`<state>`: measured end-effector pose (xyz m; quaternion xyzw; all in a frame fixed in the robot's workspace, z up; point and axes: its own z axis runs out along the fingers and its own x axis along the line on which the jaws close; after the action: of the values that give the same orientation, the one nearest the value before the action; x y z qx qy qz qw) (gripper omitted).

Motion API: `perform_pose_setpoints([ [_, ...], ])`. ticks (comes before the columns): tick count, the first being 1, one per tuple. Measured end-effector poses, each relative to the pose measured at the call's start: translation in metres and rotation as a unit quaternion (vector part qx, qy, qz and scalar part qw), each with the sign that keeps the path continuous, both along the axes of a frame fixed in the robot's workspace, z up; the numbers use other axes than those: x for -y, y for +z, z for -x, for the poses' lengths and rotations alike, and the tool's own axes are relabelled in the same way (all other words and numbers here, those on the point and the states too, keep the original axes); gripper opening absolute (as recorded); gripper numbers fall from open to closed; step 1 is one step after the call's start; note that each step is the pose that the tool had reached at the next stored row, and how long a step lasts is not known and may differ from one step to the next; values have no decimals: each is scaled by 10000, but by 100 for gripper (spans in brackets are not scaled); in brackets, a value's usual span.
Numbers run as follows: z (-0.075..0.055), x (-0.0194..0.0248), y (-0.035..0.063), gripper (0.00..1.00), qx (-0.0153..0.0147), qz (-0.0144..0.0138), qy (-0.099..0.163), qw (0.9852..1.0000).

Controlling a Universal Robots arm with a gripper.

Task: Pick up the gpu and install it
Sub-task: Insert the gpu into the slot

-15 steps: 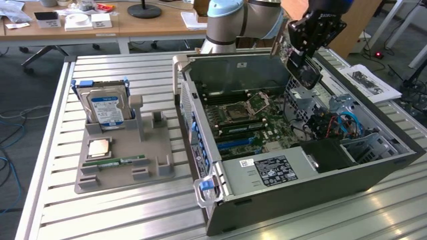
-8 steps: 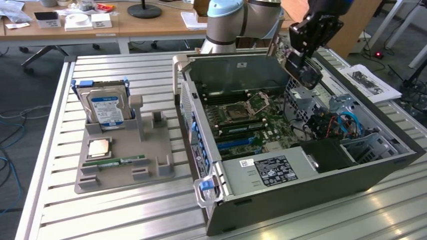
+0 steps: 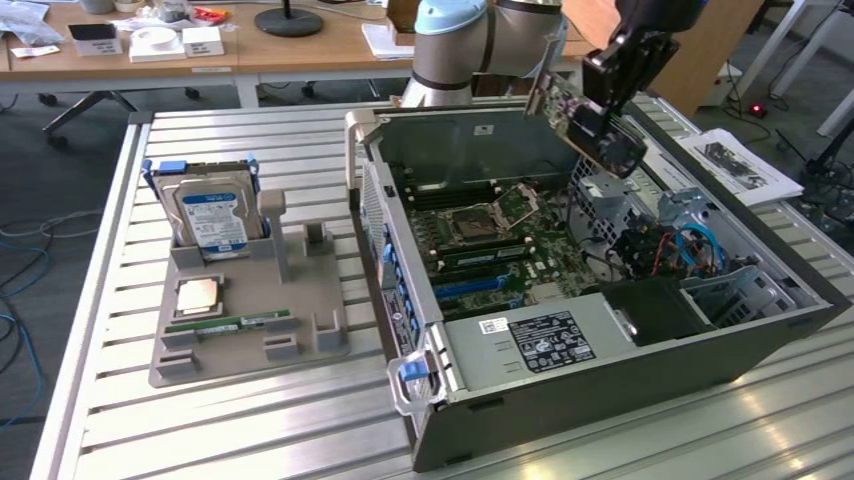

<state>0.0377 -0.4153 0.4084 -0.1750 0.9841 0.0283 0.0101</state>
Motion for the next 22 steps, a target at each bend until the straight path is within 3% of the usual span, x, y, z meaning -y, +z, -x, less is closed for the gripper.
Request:
perform_pose_setpoints([
  [5, 0, 0, -4, 27, 0, 0, 451, 9990],
  [10, 0, 0, -9, 27, 0, 0, 885, 9961],
  [13, 0, 0, -12, 27, 0, 0, 1146, 9934],
  [22, 0, 0, -21, 27, 0, 0, 1850, 9827],
])
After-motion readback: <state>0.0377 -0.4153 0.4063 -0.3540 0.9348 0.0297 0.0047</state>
